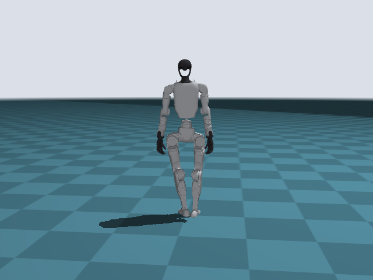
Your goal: Upper body actions
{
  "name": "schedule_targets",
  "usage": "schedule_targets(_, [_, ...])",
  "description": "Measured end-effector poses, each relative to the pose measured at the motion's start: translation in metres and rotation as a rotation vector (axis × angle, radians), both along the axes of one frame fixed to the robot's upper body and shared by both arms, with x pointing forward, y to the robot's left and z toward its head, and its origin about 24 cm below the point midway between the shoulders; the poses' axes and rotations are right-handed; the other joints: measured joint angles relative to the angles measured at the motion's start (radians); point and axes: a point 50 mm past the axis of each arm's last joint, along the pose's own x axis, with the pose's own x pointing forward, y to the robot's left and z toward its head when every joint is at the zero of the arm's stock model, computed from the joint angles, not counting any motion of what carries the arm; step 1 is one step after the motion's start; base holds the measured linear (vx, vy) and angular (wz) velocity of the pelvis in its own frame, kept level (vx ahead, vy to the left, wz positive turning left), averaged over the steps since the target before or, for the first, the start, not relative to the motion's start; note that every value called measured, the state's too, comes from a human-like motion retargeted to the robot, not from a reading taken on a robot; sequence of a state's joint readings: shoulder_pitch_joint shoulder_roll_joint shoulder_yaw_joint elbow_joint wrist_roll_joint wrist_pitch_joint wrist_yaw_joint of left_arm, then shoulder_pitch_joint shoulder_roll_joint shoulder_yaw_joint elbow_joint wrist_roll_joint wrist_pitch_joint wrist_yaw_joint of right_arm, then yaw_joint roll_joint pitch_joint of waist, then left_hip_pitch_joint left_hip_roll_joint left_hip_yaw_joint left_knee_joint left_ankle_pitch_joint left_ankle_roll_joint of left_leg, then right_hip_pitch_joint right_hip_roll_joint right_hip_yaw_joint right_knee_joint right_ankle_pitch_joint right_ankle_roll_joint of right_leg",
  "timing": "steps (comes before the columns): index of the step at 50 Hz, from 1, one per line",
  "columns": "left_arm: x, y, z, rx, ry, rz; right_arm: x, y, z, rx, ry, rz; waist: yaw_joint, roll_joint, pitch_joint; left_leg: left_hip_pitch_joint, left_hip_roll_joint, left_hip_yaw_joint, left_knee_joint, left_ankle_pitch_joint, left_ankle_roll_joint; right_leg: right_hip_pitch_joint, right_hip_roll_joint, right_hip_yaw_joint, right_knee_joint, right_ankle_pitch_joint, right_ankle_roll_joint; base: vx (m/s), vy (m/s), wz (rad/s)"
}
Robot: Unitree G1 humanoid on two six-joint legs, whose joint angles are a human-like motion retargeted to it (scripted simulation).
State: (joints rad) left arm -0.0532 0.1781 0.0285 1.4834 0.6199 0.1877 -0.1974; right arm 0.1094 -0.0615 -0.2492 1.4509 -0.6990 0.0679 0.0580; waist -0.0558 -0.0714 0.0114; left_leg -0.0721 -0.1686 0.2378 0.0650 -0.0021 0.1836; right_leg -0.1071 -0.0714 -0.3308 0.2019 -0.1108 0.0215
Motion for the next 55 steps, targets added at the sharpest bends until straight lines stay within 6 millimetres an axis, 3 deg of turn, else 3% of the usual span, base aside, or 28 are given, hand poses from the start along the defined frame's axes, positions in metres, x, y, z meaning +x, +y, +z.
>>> schedule_targets(5, [0.018, -0.022, -0.002, -0.063, -0.028, -0.061, 0.015, -0.001, 0.0, -0.005, -0.06, -0.03, -0.012, 0.022, 0.039, 0.014, 0.039, 0.146, -0.016, -0.024, 0.009, -0.016, 0.001, -0.02, -0.011, -0.01, -0.009, -0.26, -0.04, -1.72])
schedule_targets(10, [0.027, -0.033, -0.003, -0.098, -0.084, -0.058, 0.026, -0.004, 0.0, -0.025, -0.1, -0.016, -0.072, 0.077, 0.032, 0.018, 0.105, 0.308, -0.036, -0.067, 0.0, 0.058, -0.082, -0.496, -0.044, -0.082, -0.014, -0.31, -0.02, -2.36])
schedule_targets(15, [0.013, -0.03, -0.005, -0.076, -0.089, 0.034, 0.027, -0.008, 0.0, -0.022, -0.081, -0.044, -0.076, 0.113, 0.005, 0.057, 0.154, 0.55, -0.065, -0.122, -0.042, 0.097, -0.094, -0.726, -0.004, -0.057, 0.0, -0.19, -0.08, -3.12])
schedule_targets(18, [-0.011, -0.024, -0.005, -0.039, -0.015, 0.111, 0.018, -0.01, 0.001, -0.026, -0.04, -0.09, -0.098, 0.112, -0.029, 0.088, 0.165, 0.711, -0.066, -0.153, -0.084, 0.101, -0.084, -0.736, -0.023, 0.031, 0.012, -0.11, -0.19, -2.76])
schedule_targets(20, [-0.028, -0.02, -0.004, -0.021, 0.045, 0.159, 0.012, -0.012, 0.002, -0.033, -0.009, -0.127, -0.113, 0.1, -0.048, 0.115, 0.159, 0.817, -0.062, -0.169, -0.113, 0.096, -0.069, -0.691, -0.07, 0.015, 0.057, -0.05, -0.19, -2.57])
schedule_targets(22, [-0.045, -0.014, -0.002, 0.001, 0.097, 0.193, 0.003, -0.014, 0.003, -0.042, 0.026, -0.167, -0.121, 0.086, -0.061, 0.149, 0.158, 0.889, -0.052, -0.178, -0.147, 0.073, -0.021, -0.577, -0.128, -0.012, 0.0, -0.02, -0.27, -2.58])
schedule_targets(25, [-0.059, -0.004, 0.002, 0.056, 0.149, 0.209, -0.009, -0.017, 0.005, -0.054, 0.074, -0.219, -0.126, 0.078, -0.067, 0.198, 0.183, 0.975, -0.019, -0.159, -0.171, 0.036, -0.005, -0.439, -0.136, 0.004, -0.029, -0.02, -0.27, -2.02])
schedule_targets(28, [-0.062, -0.001, 0.002, 0.096, 0.134, 0.257, -0.017, -0.023, 0.006, -0.104, 0.087, -0.193, -0.12, 0.018, -0.061, 0.242, 0.218, 0.98, 0.094, -0.068, -0.145, 0.029, -0.023, -0.322, -0.157, 0.021, -0.055, -0.01, -0.26, -1.9])
schedule_targets(32, [-0.051, -0.004, 0.0, 0.06, 0.078, 0.329, -0.026, -0.032, 0.01, -0.147, 0.129, -0.123, -0.118, -0.079, -0.087, 0.182, 0.3, 0.863, 0.414, -0.04, 0.015, 0.012, -0.117, -0.217, -0.178, 0.06, -0.061, 0.06, -0.21, -1.59])
schedule_targets(33, [-0.046, -0.007, -0.001, 0.051, 0.06, 0.34, -0.029, -0.034, 0.011, -0.154, 0.143, -0.122, -0.126, -0.076, -0.096, 0.144, 0.327, 0.794, 0.487, -0.051, 0.023, 0.01, -0.115, -0.215, -0.193, 0.071, -0.066, 0.07, -0.09, -0.99])
schedule_targets(35, [-0.034, -0.016, -0.003, 0.029, 0.019, 0.366, -0.033, -0.037, 0.012, -0.165, 0.163, -0.137, -0.106, -0.064, -0.102, 0.032, 0.322, 0.572, 0.583, -0.058, -0.001, 0.002, -0.101, -0.204, -0.204, 0.087, -0.076, 0.01, -0.02, -1.31])
schedule_targets(37, [-0.016, -0.028, -0.006, -0.008, -0.034, 0.381, -0.033, -0.038, 0.012, -0.173, 0.16, -0.175, -0.061, -0.053, -0.094, -0.047, 0.245, 0.4, 0.583, -0.082, -0.047, -0.024, -0.095, -0.145, -0.19, 0.098, -0.079, -0.04, -0.02, -1.7])
schedule_targets(40, [0.014, -0.048, -0.007, -0.096, -0.13, 0.363, -0.029, -0.039, 0.012, -0.173, 0.137, -0.226, 0.007, -0.028, -0.061, -0.089, 0.151, 0.263, 0.463, -0.109, -0.094, -0.03, -0.072, -0.089, -0.188, 0.118, -0.082, -0.02, 0.04, -1.59])
schedule_targets(43, [0.041, -0.06, -0.005, -0.173, -0.221, 0.283, -0.018, -0.04, 0.01, -0.156, 0.11, -0.208, 0.038, 0.029, -0.031, -0.039, 0.128, 0.315, 0.232, -0.125, -0.115, -0.017, -0.015, -0.058, -0.184, 0.125, -0.085, 0.06, 0.07, -1.41])
schedule_targets(45, [0.052, -0.066, -0.003, -0.198, -0.264, 0.216, -0.01, -0.042, 0.01, -0.151, 0.091, -0.174, 0.061, 0.074, -0.017, -0.021, 0.106, 0.341, 0.087, -0.072, -0.084, 0.005, 0.035, -0.027, -0.186, 0.123, -0.087, 0.16, 0.1, -1.14])
schedule_targets(47, [0.053, -0.07, -0.003, -0.215, -0.277, 0.151, -0.005, -0.043, 0.009, -0.151, 0.082, -0.143, -0.012, 0.124, -0.042, 0.015, 0.094, 0.257, 0.058, -0.104, -0.104, 0.011, 0.069, -0.037, -0.184, 0.109, -0.087, 0.27, 0.15, 0.29])
schedule_targets(49, [0.055, -0.071, -0.002, -0.234, -0.279, 0.098, 0.005, -0.04, 0.008, -0.139, 0.057, -0.135, -0.047, 0.135, -0.053, 0.009, 0.133, 0.324, 0.077, -0.091, -0.13, 0.004, 0.07, -0.006, -0.173, 0.101, -0.082, 0.14, 0.13, -0.15])
schedule_targets(52, [0.065, -0.066, 0.0, -0.22, -0.294, 0.016, 0.028, -0.027, 0.004, -0.093, -0.036, -0.213, -0.068, 0.139, -0.02, 0.03, 0.117, 0.317, 0.062, -0.098, -0.115, 0.013, 0.07, -0.003, -0.157, 0.09, -0.078, -0.07, 0.06, -0.1])
schedule_targets(55, [0.062, -0.062, 0.0, -0.201, -0.29, -0.016, 0.035, -0.019, 0.003, -0.043, -0.081, -0.256, -0.047, 0.132, -0.012, 0.06, 0.105, 0.326, 0.042, -0.093, -0.122, 0.03, 0.072, 0.001, -0.148, 0.08, -0.078, 0.14, 0.07, -0.22])
